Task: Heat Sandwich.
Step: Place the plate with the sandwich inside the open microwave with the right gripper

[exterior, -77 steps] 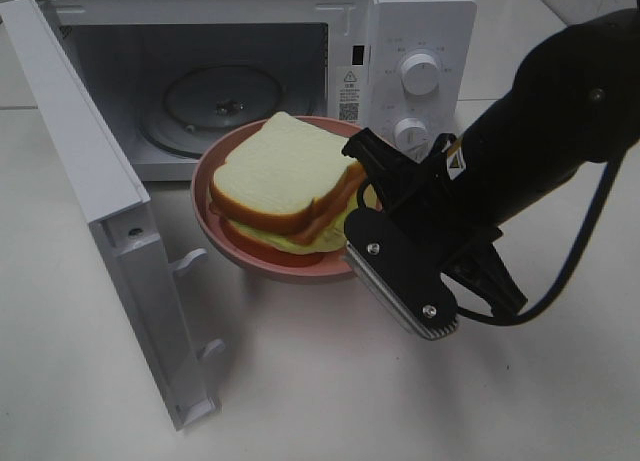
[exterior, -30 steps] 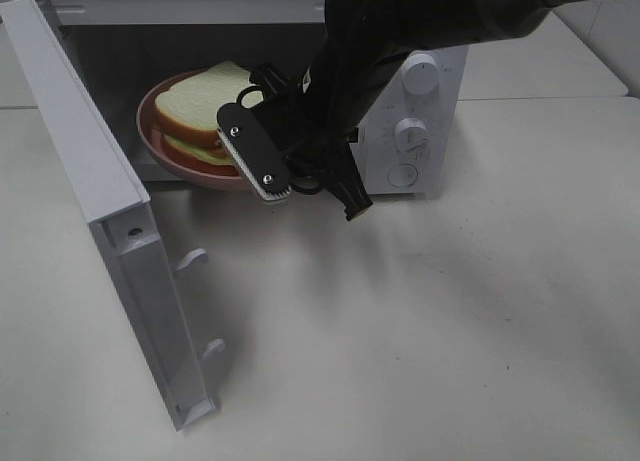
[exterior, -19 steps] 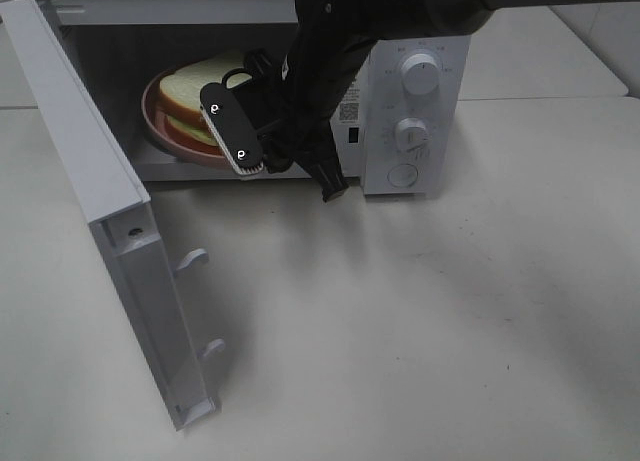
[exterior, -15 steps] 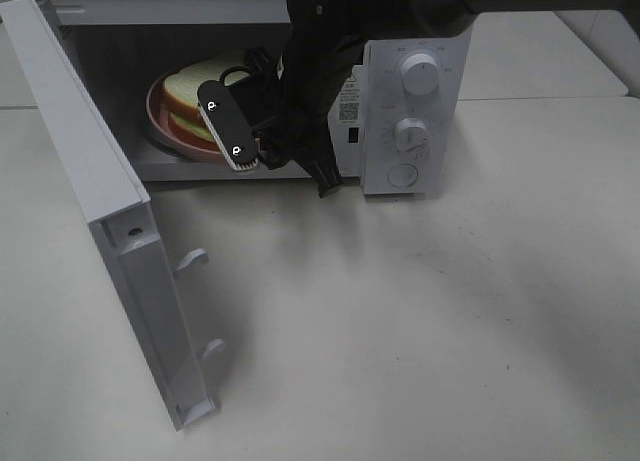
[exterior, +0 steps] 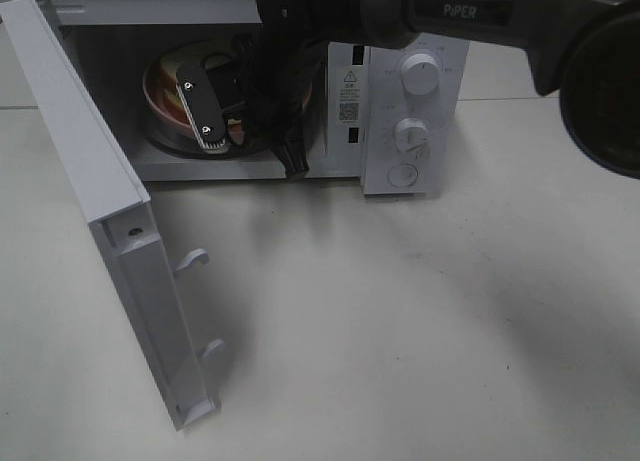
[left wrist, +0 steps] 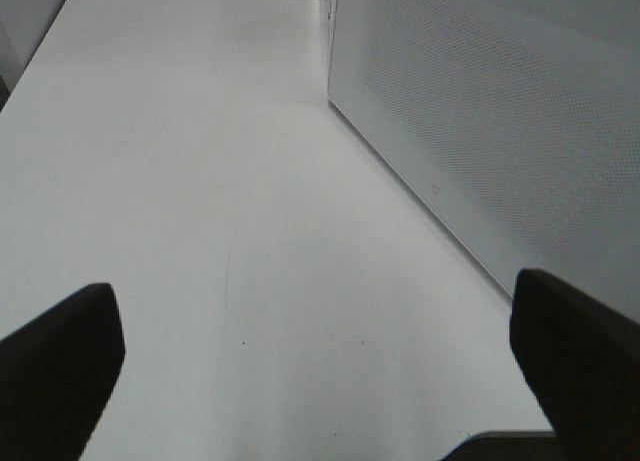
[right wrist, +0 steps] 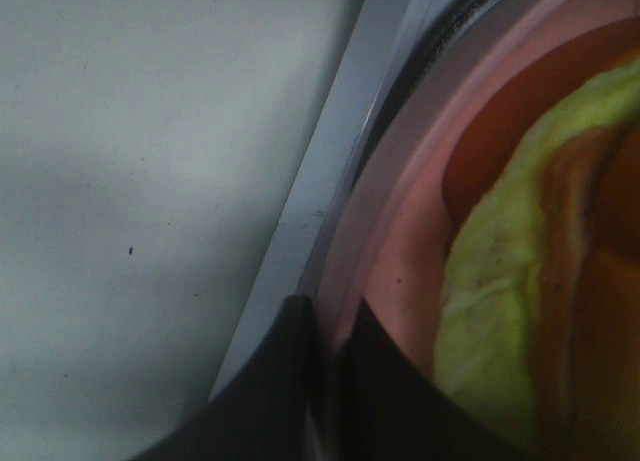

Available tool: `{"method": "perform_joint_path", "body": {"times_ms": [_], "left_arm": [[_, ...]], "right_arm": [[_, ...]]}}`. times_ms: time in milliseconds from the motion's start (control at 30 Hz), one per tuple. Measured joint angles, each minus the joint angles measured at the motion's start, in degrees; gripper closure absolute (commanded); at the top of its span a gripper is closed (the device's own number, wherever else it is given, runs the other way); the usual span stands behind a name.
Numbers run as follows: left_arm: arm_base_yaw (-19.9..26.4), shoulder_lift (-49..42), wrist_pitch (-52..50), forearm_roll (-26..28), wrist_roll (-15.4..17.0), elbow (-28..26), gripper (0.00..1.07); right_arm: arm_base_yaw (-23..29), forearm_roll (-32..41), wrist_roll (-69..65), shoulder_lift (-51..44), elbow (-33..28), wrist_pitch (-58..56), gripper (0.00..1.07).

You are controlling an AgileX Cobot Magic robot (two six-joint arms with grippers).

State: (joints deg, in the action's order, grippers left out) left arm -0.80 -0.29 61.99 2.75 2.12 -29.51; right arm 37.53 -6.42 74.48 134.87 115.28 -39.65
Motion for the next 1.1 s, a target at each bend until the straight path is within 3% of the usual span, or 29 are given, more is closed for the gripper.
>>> {"method": "perform_joint_path", "body": {"times_ms": [333,800,967,1067,1100], "left_arm": [[0.0,0.0,0.0,0.0,0.0,0.0,0.09],[0.0,0.0,0.0,0.0,0.0,0.0,0.09],[0.0,0.0,0.0,0.0,0.0,0.0,0.09],[0.0,0.0,0.0,0.0,0.0,0.0,0.09],[0.0,0.0,0.0,0.0,0.0,0.0,0.09]], "right_arm": [[0.0,-0.3,-6.2,6.6,9.2,-0.5,1.07],[-0.5,-0.4,-7.0,9.1,11.7,-0.1,1.02],[-0.7,-0.7,-7.0,9.1,11.7,1.3,0.91],[-0.7,-0.7,-7.8,9.1,11.9,1.9,0.69],[-0.7,-0.7,-7.8,9.1,11.9,1.9,0.69]]}}
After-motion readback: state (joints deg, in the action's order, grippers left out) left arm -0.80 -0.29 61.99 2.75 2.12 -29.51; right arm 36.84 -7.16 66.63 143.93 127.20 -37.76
